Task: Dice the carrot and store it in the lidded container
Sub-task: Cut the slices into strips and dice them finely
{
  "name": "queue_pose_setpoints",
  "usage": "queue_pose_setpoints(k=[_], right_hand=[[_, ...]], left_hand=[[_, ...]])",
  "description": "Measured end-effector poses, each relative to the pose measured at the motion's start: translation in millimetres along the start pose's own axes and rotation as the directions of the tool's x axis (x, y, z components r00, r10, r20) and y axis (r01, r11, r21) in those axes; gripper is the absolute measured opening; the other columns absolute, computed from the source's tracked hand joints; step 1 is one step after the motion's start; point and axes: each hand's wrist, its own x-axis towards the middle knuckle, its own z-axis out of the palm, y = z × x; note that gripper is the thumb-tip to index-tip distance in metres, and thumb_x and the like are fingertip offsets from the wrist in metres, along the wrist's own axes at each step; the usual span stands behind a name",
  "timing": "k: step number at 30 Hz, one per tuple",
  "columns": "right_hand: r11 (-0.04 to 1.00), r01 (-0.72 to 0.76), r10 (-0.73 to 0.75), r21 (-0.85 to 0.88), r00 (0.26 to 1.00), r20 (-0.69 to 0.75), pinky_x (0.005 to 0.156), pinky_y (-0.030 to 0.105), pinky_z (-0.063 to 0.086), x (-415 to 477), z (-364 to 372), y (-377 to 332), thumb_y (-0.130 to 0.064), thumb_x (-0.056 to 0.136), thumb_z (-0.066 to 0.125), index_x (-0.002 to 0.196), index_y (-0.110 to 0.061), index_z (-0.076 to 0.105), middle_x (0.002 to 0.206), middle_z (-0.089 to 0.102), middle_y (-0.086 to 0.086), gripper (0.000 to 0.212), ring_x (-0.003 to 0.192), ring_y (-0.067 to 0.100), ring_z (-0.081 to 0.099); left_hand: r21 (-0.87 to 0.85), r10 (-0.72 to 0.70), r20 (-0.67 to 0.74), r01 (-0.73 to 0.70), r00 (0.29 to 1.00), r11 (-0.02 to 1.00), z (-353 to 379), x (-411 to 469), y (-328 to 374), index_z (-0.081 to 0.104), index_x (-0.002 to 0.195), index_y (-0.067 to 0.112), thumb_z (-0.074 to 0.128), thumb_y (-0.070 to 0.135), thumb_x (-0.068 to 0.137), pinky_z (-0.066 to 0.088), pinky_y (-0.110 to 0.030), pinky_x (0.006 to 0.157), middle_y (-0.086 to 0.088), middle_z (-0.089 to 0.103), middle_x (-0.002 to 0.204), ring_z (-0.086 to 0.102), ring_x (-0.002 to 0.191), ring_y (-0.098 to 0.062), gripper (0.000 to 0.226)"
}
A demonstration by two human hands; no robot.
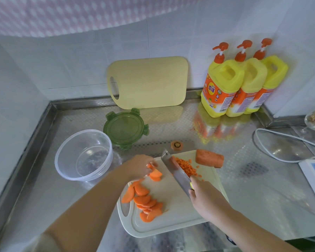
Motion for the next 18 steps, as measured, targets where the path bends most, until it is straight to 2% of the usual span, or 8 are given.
queue_pose_setpoints(k=[2, 5, 7, 10, 12, 14, 16, 18], right_hand=[[1.0, 0.005, -0.005, -0.003, 1.0, -0.003, 0.057, 0.021, 0.033, -0.9, -0.6, -0.3, -0.025, 0.1, 0.036, 0.117, -0.018, 0.043, 0.074, 0.039, -0.009, 0.02, 0.07, 0.013, 0.045], [1.0, 0.009, -0.009, 0.003, 1.0, -0.002, 0.048, 0.017, 0.026, -2.2, -2.3, -0.6, -0.025, 0.1, 0.036, 0.116, -0.017, 0.043, 0.07, 0.035, -0.011, 0.019, 0.064, 0.01, 0.041], [1.0, 0.002, -0.002, 0.002, 1.0, 0.0, 0.048, 0.017, 0.025, -2.0, -3.7, -1.4, -0.025, 0.1, 0.035, 0.114, -0.018, 0.043, 0.07, 0.035, -0.011, 0.017, 0.065, 0.011, 0.041], [1.0, 0.003, -0.003, -0.001, 1.0, 0.009, 0.047, 0.017, 0.025, -1.6, -5.6, -2.8, -0.026, 0.1, 0.035, 0.111, -0.019, 0.042, 0.07, 0.037, -0.01, 0.014, 0.06, 0.007, 0.04], [1.0, 0.006, -0.006, -0.003, 1.0, 0.017, 0.047, 0.018, 0.025, -2.1, -6.7, -3.5, -0.026, 0.101, 0.035, 0.105, -0.021, 0.04, 0.07, 0.037, -0.011, 0.008, 0.058, 0.002, 0.037], [1.0, 0.007, -0.007, -0.001, 1.0, 0.021, 0.047, 0.018, 0.025, -2.1, -7.1, -4.1, -0.026, 0.101, 0.035, 0.102, -0.022, 0.038, 0.07, 0.037, -0.011, 0.005, 0.058, 0.002, 0.037], [1.0, 0.012, -0.012, -0.004, 1.0, 0.016, 0.048, 0.018, 0.026, -1.4, -5.4, -4.0, -0.026, 0.1, 0.036, 0.109, -0.02, 0.042, 0.07, 0.036, -0.012, 0.012, 0.06, 0.004, 0.039], [1.0, 0.019, -0.019, -0.001, 1.0, 0.012, 0.049, 0.017, 0.027, -0.2, -3.0, -4.5, -0.027, 0.1, 0.036, 0.113, -0.019, 0.043, 0.071, 0.036, -0.012, 0.016, 0.064, 0.008, 0.042]], left_hand=[[-0.038, -0.028, 0.004, 0.028, 1.0, 0.999, 4.7, 3.2, -3.9, 0.058, 0.12, 0.016, 0.057, 0.013, 0.089, 0.039, -0.014, 0.069, 0.003, 0.056, 0.103, 0.053, 0.09, -0.011, 0.031], [0.02, -0.013, -0.003, 0.013, 1.0, 1.0, 8.3, 7.0, -5.0, 0.06, 0.113, 0.013, 0.058, 0.013, 0.089, 0.03, -0.005, 0.062, 0.002, 0.056, 0.101, 0.047, 0.09, -0.009, 0.024], [0.054, -0.011, -0.008, 0.011, 1.0, 0.998, 9.8, 9.3, -3.4, 0.062, 0.113, 0.011, 0.058, 0.012, 0.089, 0.03, -0.01, 0.063, -0.002, 0.058, 0.105, 0.049, 0.093, -0.014, 0.024], [0.09, -0.029, -0.04, 0.033, 0.999, 0.995, 14.1, 12.6, -3.4, 0.062, 0.118, 0.014, 0.056, 0.011, 0.09, 0.029, -0.021, 0.073, -0.004, 0.051, 0.108, 0.051, 0.107, -0.021, 0.028], [0.11, -0.011, -0.037, 0.015, 0.999, 0.994, 16.6, 11.3, -3.5, 0.06, 0.121, 0.019, 0.055, 0.012, 0.091, 0.032, -0.022, 0.076, 0.0, 0.041, 0.104, 0.052, 0.105, -0.021, 0.032], [0.101, 0.004, -0.008, -0.003, 1.0, 0.995, 18.0, 8.5, -6.2, 0.055, 0.126, 0.024, 0.063, 0.022, 0.088, 0.04, -0.026, 0.081, 0.001, 0.038, 0.109, 0.051, 0.098, -0.017, 0.038], [0.186, 0.018, 0.023, -0.022, 1.0, 0.982, 21.2, 6.7, -7.4, 0.05, 0.128, 0.027, 0.069, 0.032, 0.084, 0.044, -0.031, 0.087, 0.001, 0.037, 0.122, 0.051, 0.1, -0.018, 0.048], [0.284, 0.057, 0.064, -0.073, 0.996, 0.956, 21.9, 1.6, -0.2, 0.047, 0.131, 0.023, 0.064, 0.03, 0.088, 0.046, -0.03, 0.083, -0.002, 0.04, 0.124, 0.054, 0.098, -0.02, 0.046]])
